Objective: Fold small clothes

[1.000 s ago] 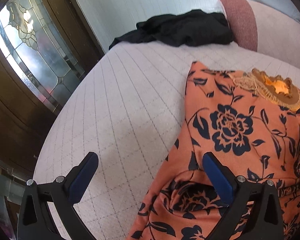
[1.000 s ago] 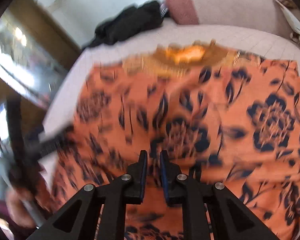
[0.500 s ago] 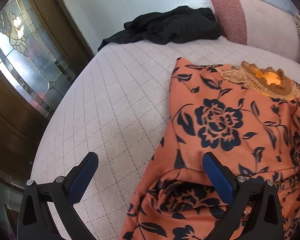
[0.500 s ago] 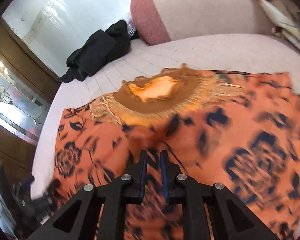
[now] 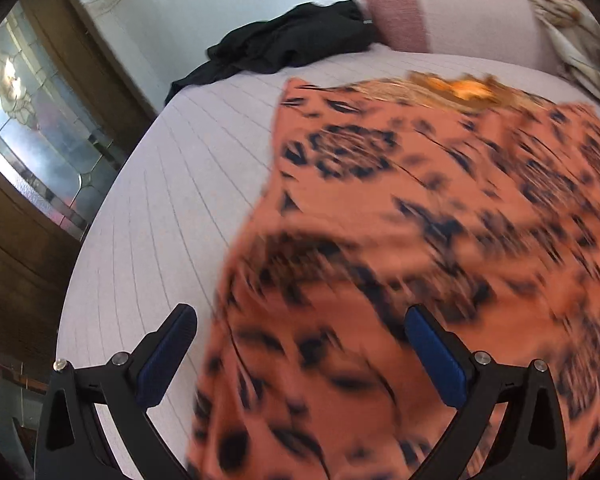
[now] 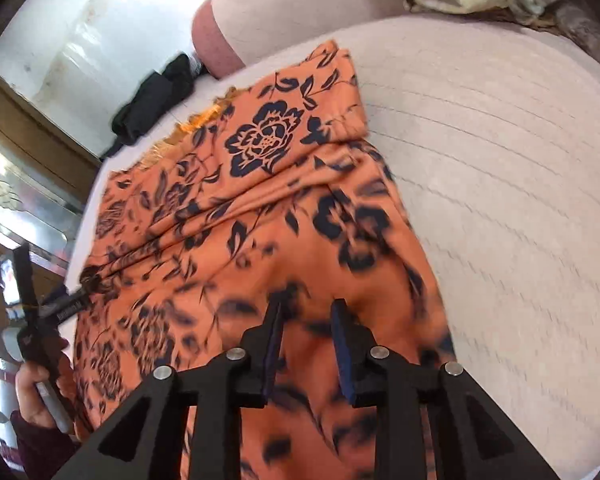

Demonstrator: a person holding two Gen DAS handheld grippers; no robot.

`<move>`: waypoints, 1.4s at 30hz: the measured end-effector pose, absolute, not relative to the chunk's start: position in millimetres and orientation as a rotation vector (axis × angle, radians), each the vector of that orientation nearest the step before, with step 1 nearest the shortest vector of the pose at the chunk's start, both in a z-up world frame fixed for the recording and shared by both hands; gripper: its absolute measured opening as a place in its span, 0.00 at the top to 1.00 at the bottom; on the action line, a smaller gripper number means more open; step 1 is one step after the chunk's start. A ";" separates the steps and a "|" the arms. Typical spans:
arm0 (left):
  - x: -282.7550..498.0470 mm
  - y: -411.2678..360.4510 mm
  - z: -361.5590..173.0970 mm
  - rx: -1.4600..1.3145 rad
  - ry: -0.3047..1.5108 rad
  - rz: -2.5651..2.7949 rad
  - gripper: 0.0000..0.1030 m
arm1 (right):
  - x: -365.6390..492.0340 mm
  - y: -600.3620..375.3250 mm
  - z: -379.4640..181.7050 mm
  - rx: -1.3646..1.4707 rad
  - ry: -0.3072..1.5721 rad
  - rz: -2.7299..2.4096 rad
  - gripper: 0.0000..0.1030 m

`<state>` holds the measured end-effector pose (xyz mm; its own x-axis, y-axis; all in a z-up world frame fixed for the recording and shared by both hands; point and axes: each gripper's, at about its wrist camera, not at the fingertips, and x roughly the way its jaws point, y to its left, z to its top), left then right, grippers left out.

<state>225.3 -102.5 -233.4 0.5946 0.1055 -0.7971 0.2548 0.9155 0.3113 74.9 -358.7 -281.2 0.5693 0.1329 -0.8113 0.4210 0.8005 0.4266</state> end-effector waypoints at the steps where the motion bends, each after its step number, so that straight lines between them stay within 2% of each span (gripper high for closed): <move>1: 212.7 -104.9 -234.8 0.435 0.930 -0.100 0.00 | 66.7 -356.3 -280.6 0.653 0.974 -0.186 0.73; 7: 118.2 -109.1 -242.8 0.559 0.852 -0.141 0.00 | 26.6 -332.0 -281.4 0.621 0.973 -0.177 0.72; 10: 86.7 -103.3 -245.3 0.571 0.844 -0.141 0.00 | 4.6 -322.5 -283.0 0.635 0.970 -0.164 0.65; 11: 76.5 -99.2 -246.3 0.562 0.846 -0.140 0.00 | 0.6 -317.6 -284.1 0.643 0.969 -0.158 0.58; 12: 69.5 -94.8 -246.8 0.551 0.850 -0.140 0.00 | -2.8 -311.8 -284.5 0.646 0.972 -0.145 0.45; 14: 57.4 -85.1 -247.5 0.522 0.880 -0.144 0.00 | -8.0 -295.9 -287.6 0.646 1.002 -0.101 0.31; 20: 42.7 -39.6 -241.6 0.468 0.947 -0.086 0.00 | -23.4 -252.5 -286.8 0.419 1.086 -0.092 0.31; 27: 66.7 65.3 -202.7 0.216 0.982 0.118 0.00 | -57.2 -300.2 -260.8 0.595 0.986 -0.110 0.31; 30: 78.1 100.1 -202.3 0.096 1.050 0.141 0.00 | -68.9 -329.7 -250.6 0.638 0.935 -0.168 0.31; 35: 85.8 116.0 -214.0 -0.028 1.103 0.076 0.02 | -84.4 -363.9 -253.8 0.709 0.925 -0.249 0.31; 38: 90.6 108.8 -225.7 -0.036 1.147 0.025 0.26 | -88.3 -374.5 -260.9 0.741 0.939 -0.270 0.31; 40: 89.9 101.6 -233.0 -0.040 1.178 -0.008 0.49 | -87.5 -374.6 -265.8 0.744 0.951 -0.270 0.31; 42: 90.2 97.3 -239.1 -0.048 1.199 -0.031 0.52 | -85.0 -372.9 -267.9 0.729 0.964 -0.274 0.31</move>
